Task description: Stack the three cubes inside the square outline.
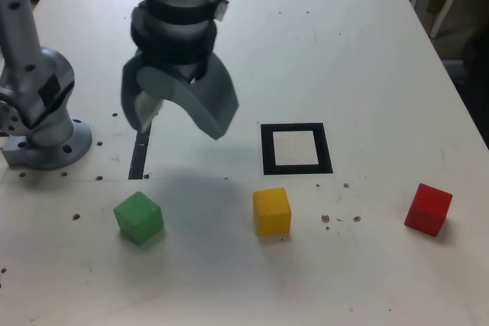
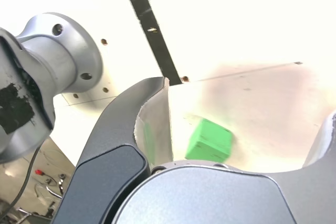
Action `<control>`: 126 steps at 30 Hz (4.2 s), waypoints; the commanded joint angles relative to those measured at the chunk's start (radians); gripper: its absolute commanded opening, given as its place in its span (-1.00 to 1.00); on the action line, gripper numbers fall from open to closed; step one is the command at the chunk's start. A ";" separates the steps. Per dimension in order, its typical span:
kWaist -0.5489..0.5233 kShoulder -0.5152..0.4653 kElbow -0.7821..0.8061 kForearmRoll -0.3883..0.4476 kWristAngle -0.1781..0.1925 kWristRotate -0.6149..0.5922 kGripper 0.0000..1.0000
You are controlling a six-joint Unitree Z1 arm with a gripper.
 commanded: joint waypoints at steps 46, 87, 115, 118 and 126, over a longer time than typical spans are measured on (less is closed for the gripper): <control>-0.039 0.649 -1.113 0.275 0.070 0.070 0.98; -0.046 0.898 -1.392 0.273 0.088 0.078 -0.24; -0.048 0.751 -1.247 0.275 0.113 0.032 -0.38; -0.047 0.695 -1.192 0.274 0.113 0.007 -0.38; -0.021 0.567 -1.030 0.263 0.117 -0.057 -0.38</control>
